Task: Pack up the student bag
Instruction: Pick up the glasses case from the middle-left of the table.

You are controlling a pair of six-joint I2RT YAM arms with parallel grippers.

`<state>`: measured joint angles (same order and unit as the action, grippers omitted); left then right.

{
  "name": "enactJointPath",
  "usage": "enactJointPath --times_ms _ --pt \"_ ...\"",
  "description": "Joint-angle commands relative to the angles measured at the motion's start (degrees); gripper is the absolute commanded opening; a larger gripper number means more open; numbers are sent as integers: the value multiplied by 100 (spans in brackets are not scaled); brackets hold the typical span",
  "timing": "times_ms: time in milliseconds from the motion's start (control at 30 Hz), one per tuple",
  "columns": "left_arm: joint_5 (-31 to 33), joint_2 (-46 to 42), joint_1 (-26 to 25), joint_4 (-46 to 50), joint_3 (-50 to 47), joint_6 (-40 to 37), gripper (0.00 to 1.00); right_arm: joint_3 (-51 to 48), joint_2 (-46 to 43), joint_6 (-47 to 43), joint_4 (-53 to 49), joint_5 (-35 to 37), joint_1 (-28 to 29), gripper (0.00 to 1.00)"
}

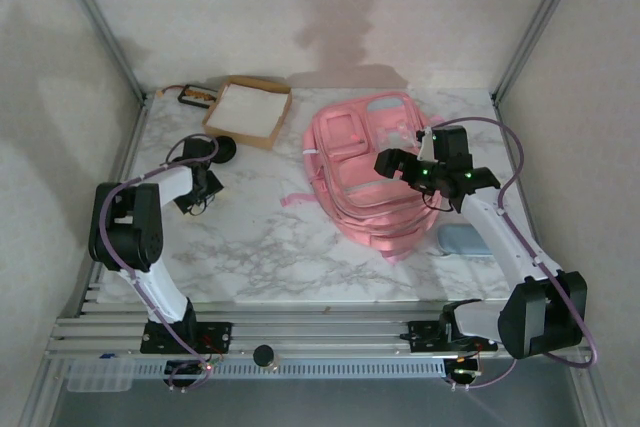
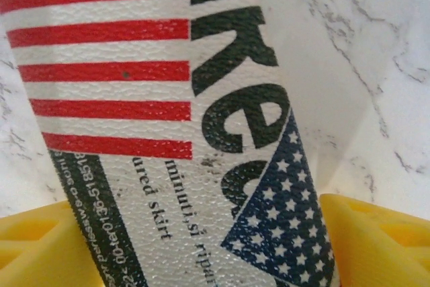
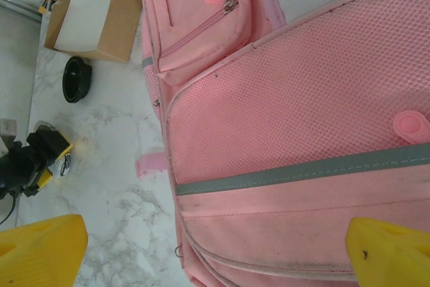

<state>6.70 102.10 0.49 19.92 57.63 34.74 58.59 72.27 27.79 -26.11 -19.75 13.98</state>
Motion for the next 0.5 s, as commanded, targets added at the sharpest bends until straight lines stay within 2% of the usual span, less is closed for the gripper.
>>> enactJointPath --times_ms 0,100,267,467 --pt "-105 122 12 -533 -82 136 68 -69 29 -107 96 -148 0 99" --pt "-220 -82 3 -618 -252 130 58 -71 27 -140 82 -220 0 99" --pt "-248 -647 -95 -593 -554 -34 49 -42 17 -193 37 -312 -22 99" --pt "-560 -1368 -321 -567 -864 -394 45 -10 -24 -267 -103 -616 -209 99"
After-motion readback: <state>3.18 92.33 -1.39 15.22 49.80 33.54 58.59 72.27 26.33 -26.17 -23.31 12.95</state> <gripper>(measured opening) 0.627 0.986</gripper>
